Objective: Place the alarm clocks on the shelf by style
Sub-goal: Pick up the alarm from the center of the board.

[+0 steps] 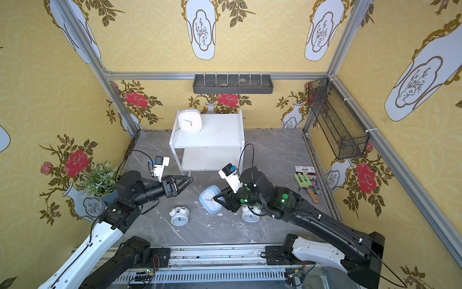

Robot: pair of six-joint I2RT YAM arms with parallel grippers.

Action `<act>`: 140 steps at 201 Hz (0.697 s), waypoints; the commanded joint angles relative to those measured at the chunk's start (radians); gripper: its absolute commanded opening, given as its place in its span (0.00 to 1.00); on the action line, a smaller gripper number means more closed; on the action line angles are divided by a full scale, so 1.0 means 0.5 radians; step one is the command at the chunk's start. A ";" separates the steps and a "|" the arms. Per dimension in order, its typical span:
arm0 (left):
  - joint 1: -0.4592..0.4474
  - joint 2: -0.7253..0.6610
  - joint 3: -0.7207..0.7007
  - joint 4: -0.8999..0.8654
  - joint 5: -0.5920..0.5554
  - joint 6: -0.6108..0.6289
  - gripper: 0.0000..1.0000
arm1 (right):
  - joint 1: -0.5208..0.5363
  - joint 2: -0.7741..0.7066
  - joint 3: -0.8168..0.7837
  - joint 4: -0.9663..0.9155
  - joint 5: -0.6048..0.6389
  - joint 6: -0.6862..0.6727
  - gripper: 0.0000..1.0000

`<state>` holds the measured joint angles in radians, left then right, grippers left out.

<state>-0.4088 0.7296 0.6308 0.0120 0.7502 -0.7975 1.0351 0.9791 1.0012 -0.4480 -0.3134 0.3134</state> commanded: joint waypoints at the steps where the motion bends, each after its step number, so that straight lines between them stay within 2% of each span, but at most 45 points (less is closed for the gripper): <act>1: 0.008 0.000 -0.014 0.367 0.520 -0.056 0.93 | -0.036 -0.040 0.072 0.029 -0.288 -0.012 0.24; 26: 0.008 0.014 -0.063 0.658 0.713 -0.134 0.96 | -0.051 -0.026 0.163 0.019 -0.373 -0.016 0.25; 82: -0.035 0.087 -0.044 0.731 0.873 -0.089 0.94 | -0.064 0.067 0.328 0.047 -0.523 -0.041 0.25; 96: -0.045 0.098 -0.038 0.758 0.889 -0.076 0.86 | -0.067 0.098 0.341 0.062 -0.543 -0.044 0.25; 103: -0.114 0.108 -0.032 0.757 0.889 -0.071 0.81 | -0.070 0.115 0.348 0.069 -0.555 -0.046 0.25; 118: -0.118 0.127 -0.033 0.766 0.892 -0.071 0.69 | -0.073 0.145 0.369 0.074 -0.569 -0.052 0.25; 140: -0.118 0.142 -0.040 0.793 0.884 -0.088 0.56 | -0.083 0.158 0.379 0.083 -0.570 -0.059 0.25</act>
<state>-0.4648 0.7948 0.6106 0.3542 1.1740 -0.8455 0.9989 1.0531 1.1805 -0.4534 -0.5789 0.3000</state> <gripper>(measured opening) 0.607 0.414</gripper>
